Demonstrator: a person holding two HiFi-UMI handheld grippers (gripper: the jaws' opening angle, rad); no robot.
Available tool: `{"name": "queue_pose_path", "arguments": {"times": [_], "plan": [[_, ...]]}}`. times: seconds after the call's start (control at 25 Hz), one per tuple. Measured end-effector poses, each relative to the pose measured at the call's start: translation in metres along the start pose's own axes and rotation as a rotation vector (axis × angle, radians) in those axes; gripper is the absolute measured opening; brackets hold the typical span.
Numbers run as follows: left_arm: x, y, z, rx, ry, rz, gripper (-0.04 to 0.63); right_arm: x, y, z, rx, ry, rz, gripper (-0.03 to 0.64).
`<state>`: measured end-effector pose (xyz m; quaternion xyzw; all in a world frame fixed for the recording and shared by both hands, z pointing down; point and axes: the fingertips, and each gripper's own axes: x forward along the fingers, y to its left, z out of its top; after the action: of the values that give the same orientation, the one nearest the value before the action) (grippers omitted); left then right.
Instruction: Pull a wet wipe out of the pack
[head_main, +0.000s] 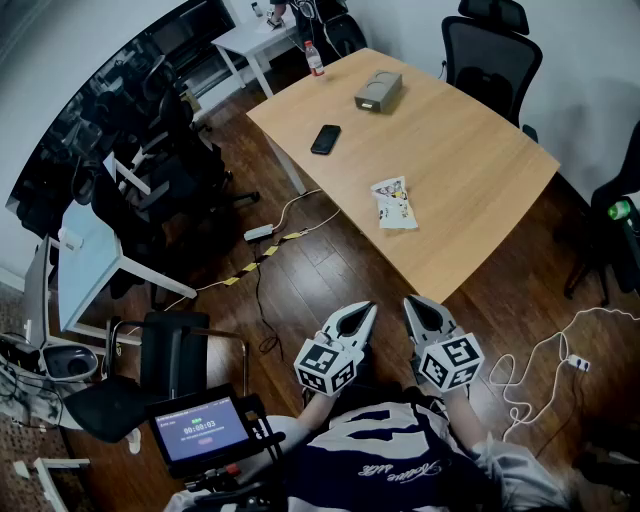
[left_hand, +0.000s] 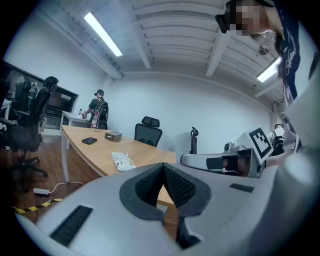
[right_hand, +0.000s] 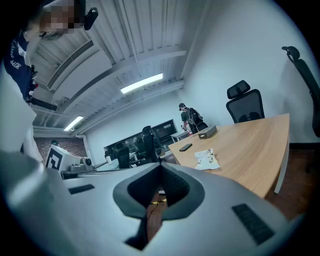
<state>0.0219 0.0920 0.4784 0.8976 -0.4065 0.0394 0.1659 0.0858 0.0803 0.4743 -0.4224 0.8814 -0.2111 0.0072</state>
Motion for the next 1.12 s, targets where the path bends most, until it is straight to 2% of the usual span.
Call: {"name": "queue_pose_path", "arguments": {"times": [0.24, 0.44, 0.76, 0.96, 1.12], "plan": [[0.033, 0.044, 0.014, 0.006, 0.002, -0.039, 0.003, 0.046, -0.031, 0.014, 0.013, -0.014, -0.051, -0.011], [0.06, 0.098, 0.039, 0.024, 0.01, -0.079, 0.003, 0.101, -0.048, 0.031, 0.032, -0.024, -0.088, -0.011], [0.089, 0.197, 0.073, 0.011, 0.015, -0.109, 0.003, 0.187, -0.07, 0.05, 0.056, -0.024, -0.164, -0.011], [0.11, 0.24, 0.083, 0.003, 0.029, -0.148, 0.003, 0.214, -0.093, 0.061, 0.076, -0.043, -0.248, -0.011], [0.13, 0.251, 0.076, -0.004, 0.07, -0.2, 0.003, 0.215, -0.112, 0.062, 0.094, -0.054, -0.321, -0.011]]}}
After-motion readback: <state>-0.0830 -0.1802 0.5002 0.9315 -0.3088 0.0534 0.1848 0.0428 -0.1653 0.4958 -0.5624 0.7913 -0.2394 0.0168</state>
